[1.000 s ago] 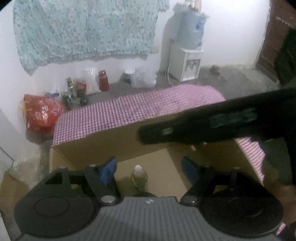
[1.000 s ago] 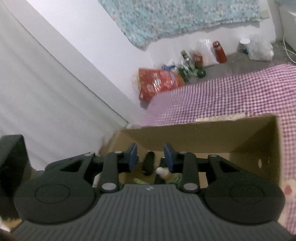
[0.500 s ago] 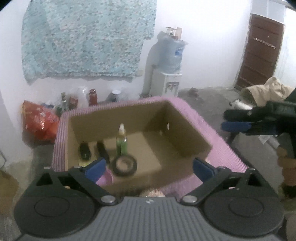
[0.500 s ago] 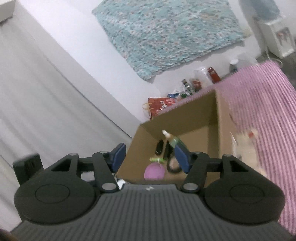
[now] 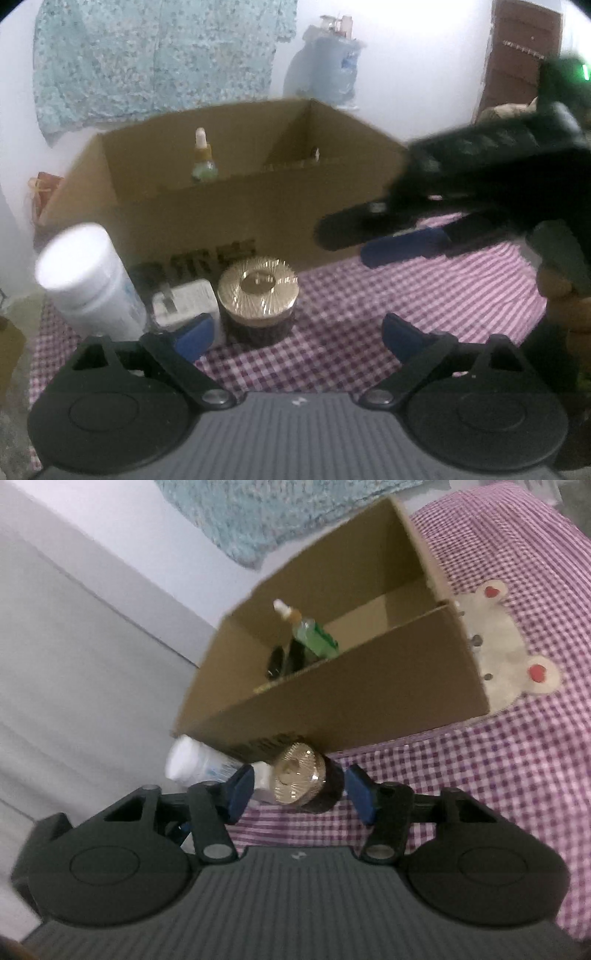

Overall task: Organize rigid objects
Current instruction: 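Grasp the gold-lidded jar by its lid with the right tool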

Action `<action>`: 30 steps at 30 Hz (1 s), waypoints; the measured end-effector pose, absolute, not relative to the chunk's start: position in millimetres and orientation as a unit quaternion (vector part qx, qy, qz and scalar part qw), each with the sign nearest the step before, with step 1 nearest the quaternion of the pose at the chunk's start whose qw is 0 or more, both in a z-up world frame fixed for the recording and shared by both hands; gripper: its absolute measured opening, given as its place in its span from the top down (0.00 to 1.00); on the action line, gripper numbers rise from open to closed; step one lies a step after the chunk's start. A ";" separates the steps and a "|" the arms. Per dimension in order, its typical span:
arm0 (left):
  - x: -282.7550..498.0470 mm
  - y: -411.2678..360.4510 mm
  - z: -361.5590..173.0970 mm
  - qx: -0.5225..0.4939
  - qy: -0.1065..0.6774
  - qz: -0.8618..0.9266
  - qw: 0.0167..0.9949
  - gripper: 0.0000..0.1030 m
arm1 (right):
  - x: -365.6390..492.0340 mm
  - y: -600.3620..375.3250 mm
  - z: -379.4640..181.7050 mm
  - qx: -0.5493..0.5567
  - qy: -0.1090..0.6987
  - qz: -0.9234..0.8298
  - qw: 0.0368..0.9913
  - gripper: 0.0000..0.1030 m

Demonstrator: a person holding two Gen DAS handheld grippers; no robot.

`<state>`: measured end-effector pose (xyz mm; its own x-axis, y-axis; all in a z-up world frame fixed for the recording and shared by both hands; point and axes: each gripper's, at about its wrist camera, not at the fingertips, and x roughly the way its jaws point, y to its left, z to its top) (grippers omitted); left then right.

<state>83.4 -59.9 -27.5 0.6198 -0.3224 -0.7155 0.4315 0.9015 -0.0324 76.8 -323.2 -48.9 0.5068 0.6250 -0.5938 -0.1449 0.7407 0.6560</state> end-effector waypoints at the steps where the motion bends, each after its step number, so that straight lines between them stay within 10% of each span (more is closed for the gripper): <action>1: 85.1 -61.0 -33.0 0.073 0.385 -0.207 0.897 0.11 | 81.5 -314.0 -51.4 0.260 0.442 0.231 0.827 0.53; 12: 101.8 -53.9 -58.5 0.056 0.391 -0.202 0.896 0.23 | 132.6 -270.1 -76.9 0.235 0.471 0.223 0.820 0.69; 30: 88.5 -81.9 -60.7 0.051 0.383 -0.272 0.882 0.24 | 97.3 -312.9 -80.7 0.255 0.477 0.195 0.818 0.68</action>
